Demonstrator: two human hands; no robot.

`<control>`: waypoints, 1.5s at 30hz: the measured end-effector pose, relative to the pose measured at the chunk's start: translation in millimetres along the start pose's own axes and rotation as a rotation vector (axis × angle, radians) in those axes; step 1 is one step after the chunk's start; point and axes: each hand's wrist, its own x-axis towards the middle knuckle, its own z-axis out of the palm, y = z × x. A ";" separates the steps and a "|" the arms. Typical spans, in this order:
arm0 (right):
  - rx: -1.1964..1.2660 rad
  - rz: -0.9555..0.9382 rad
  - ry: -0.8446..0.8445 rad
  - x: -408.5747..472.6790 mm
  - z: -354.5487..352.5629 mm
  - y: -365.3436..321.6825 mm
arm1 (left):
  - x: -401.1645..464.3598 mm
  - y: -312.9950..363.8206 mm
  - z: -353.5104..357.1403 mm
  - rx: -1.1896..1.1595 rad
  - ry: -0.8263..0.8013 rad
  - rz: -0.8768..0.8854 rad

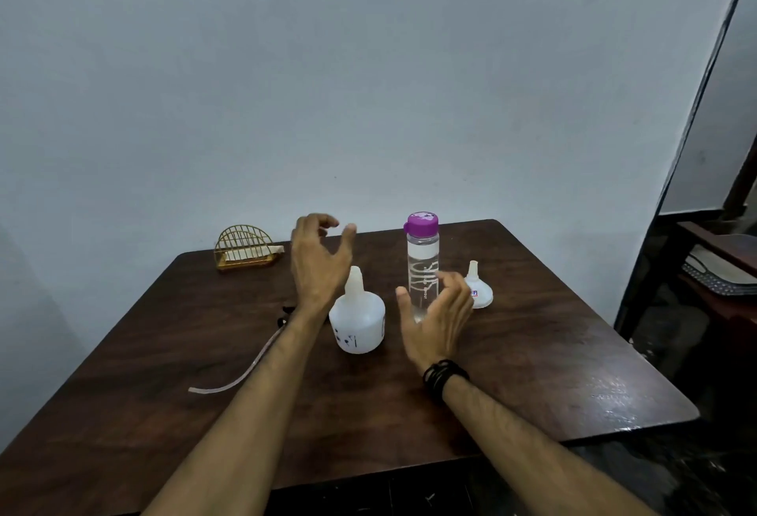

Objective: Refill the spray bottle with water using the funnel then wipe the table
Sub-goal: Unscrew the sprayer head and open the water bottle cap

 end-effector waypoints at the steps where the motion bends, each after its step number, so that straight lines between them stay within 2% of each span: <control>1: -0.003 0.028 -0.026 8.4 -1.8 5.9 | 2.1 8.5 4.9 -0.025 -0.049 0.018; 6: 0.248 0.263 -0.494 38.7 0.4 24.2 | 11.2 45.2 38.4 -0.023 -0.452 0.036; 8: 0.298 0.295 -0.574 37.9 4.2 29.9 | 13.0 54.0 52.1 -0.029 -0.588 -0.006; 10: 0.301 0.267 -0.553 32.8 4.8 35.5 | 12.9 60.8 62.0 -0.037 -0.674 -0.035; 13: 0.286 0.245 -0.538 28.0 3.8 40.6 | 11.3 64.0 68.7 -0.048 -0.695 -0.044; 16: 0.252 0.231 -0.513 27.9 5.2 42.8 | 8.2 64.4 71.9 -0.081 -0.602 -0.070; 19: 0.192 0.211 -0.479 25.8 6.1 42.3 | 0.5 63.5 75.1 0.007 -0.427 -0.052; 22: 0.111 0.186 -0.452 25.2 2.4 40.2 | -3.3 65.1 76.5 0.031 -0.350 -0.144; 24: 0.086 0.182 -0.454 25.6 0.5 40.5 | -3.9 66.0 78.0 0.012 -0.427 -0.137; 28: 0.071 0.189 -0.455 26.7 1.3 39.7 | 3.9 69.7 69.6 -0.086 -0.744 -0.054; 30: 0.055 0.188 -0.457 26.5 0.6 39.0 | 10.4 69.9 62.1 -0.053 -0.832 -0.002; 32: 0.043 0.179 -0.457 26.6 0.1 38.5 | 15.3 71.5 58.5 0.032 -0.820 0.045; 35: 0.034 0.151 -0.463 26.0 -0.1 38.8 | 18.4 77.1 59.4 0.216 -0.653 0.009; 36: 0.032 0.155 -0.468 25.6 -0.3 39.0 | 18.0 78.1 60.7 0.251 -0.642 0.002; 41: 0.032 0.173 -0.471 26.3 -1.0 38.1 | 10.4 80.4 62.9 0.124 -0.911 0.081; 45: 0.034 0.171 -0.458 25.5 -1.5 38.0 | 19.5 83.7 54.5 0.184 -0.945 0.063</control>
